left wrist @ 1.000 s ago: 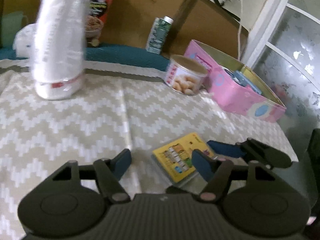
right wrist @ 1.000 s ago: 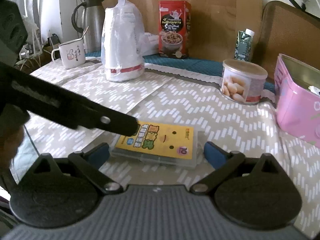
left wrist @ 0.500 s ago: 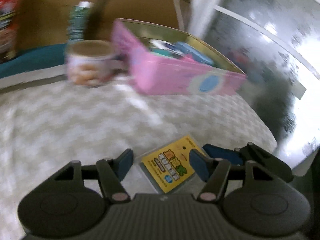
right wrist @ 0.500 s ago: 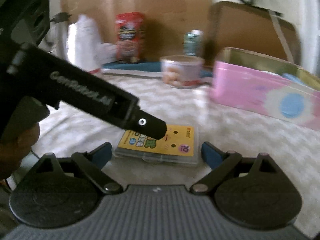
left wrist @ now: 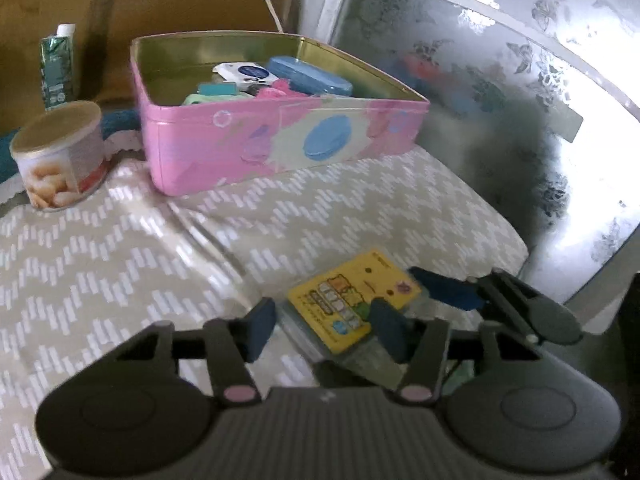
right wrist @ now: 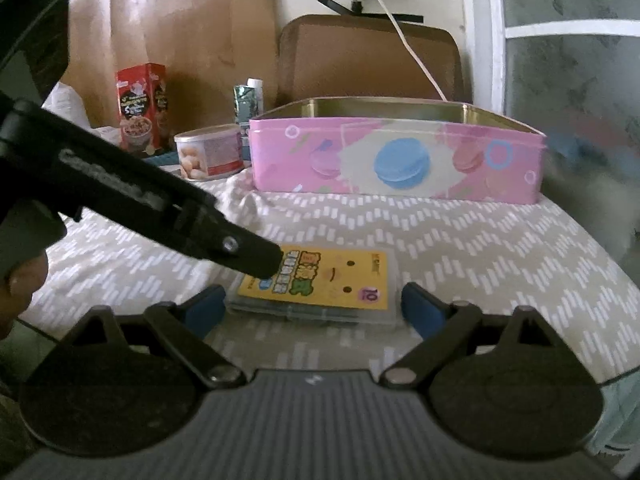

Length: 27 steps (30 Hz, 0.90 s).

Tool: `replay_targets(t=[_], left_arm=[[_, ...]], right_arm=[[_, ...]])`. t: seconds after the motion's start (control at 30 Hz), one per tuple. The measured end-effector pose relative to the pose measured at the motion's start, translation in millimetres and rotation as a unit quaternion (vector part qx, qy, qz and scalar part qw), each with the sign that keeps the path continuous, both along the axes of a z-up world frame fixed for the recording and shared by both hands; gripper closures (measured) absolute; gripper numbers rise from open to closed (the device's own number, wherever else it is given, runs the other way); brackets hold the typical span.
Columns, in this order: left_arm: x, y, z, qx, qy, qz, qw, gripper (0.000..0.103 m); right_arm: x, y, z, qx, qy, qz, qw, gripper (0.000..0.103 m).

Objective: Organize soft objects
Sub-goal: 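Carry the yellow card pack into the pink tin and open the right gripper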

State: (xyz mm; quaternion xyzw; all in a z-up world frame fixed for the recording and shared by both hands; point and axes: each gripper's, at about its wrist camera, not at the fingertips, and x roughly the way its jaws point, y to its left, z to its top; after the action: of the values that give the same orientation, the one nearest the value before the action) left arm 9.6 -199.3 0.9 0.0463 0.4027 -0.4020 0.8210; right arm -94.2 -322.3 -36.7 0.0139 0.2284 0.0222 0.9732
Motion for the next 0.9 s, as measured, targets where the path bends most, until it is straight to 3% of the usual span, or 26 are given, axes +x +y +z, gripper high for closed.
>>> replay_targets(t=[0.13, 0.3, 0.43, 0.63, 0.7, 0.73, 0.8, 0.9], left_arm=[[7.2, -2.6, 17.1, -0.020, -0.003, -0.003, 0.9998, 0.051], [21.2, -14.2, 56.0, -0.041, -0.061, -0.002, 0.9973, 0.051], [51.3, -28.8, 74.3, -0.051, -0.088, 0.016, 0.9947, 0.051], [125.0, -58.1, 68.7, -0.028, -0.095, 0.090, 0.9909, 0.045], [143.9, -59.2, 61.9, -0.008, -0.077, 0.123, 0.9893, 0.045], [148.7, -52.3, 60.2, -0.020, -0.058, 0.129, 0.9897, 0.045], [147.2, -37.9, 60.1, -0.042, -0.050, 0.126, 0.9899, 0.040], [136.3, -25.2, 61.1, -0.031, -0.077, 0.150, 0.9853, 0.037]], right_arm=[[0.0, 1.5, 4.8, -0.001, -0.027, -0.009, 1.000, 0.009], [10.5, -7.5, 32.7, -0.011, -0.091, -0.018, 0.996, 0.009], [45.5, -22.9, 52.2, -0.009, -0.123, -0.020, 0.992, 0.009], [128.6, -45.1, 61.9, 0.017, -0.112, -0.019, 0.993, 0.006], [154.9, -44.6, 54.9, -0.005, -0.097, -0.038, 0.995, 0.006], [161.8, -43.6, 51.1, -0.019, -0.087, -0.061, 0.994, 0.007], [159.2, -47.8, 47.9, -0.002, -0.080, -0.077, 0.994, 0.008], [130.8, -47.9, 47.4, 0.023, -0.106, -0.067, 0.992, 0.009]])
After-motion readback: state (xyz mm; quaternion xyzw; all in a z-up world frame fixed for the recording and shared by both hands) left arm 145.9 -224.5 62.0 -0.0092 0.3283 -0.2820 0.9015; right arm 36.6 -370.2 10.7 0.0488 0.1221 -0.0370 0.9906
